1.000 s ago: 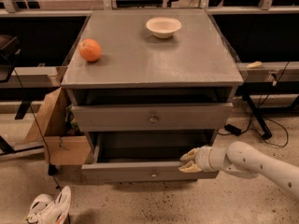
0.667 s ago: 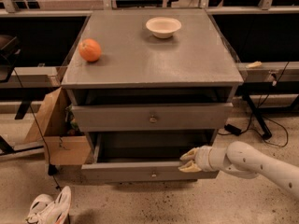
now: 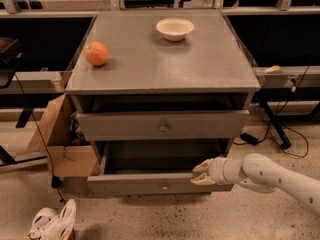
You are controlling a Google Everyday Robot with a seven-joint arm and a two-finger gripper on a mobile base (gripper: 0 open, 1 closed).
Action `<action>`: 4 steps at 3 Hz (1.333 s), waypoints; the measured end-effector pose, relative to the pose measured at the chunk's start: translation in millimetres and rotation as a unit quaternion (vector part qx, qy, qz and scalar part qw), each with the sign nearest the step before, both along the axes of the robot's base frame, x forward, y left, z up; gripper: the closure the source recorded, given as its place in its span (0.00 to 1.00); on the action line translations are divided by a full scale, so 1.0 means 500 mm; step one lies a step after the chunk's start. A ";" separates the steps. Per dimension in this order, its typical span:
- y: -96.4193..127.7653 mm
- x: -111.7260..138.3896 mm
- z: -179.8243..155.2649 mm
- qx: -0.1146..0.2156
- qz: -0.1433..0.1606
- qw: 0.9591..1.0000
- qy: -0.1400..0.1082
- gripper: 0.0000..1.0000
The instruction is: Close middle drawer
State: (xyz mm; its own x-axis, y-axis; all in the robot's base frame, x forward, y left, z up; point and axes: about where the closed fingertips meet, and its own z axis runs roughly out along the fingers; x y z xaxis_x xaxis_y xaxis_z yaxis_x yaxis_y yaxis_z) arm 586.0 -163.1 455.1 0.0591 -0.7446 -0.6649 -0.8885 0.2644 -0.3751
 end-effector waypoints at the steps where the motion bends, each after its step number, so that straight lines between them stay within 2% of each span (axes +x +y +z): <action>1: -0.002 -0.007 -0.003 -0.001 -0.002 1.000 0.000 1.00; 2: -0.003 -0.014 -0.004 -0.001 -0.002 1.000 0.000 0.82; 4: -0.010 -0.007 -0.013 -0.005 -0.014 1.000 -0.003 0.35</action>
Offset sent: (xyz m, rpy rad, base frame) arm 0.1304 -0.0298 0.0284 -0.0662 -0.1775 -0.1595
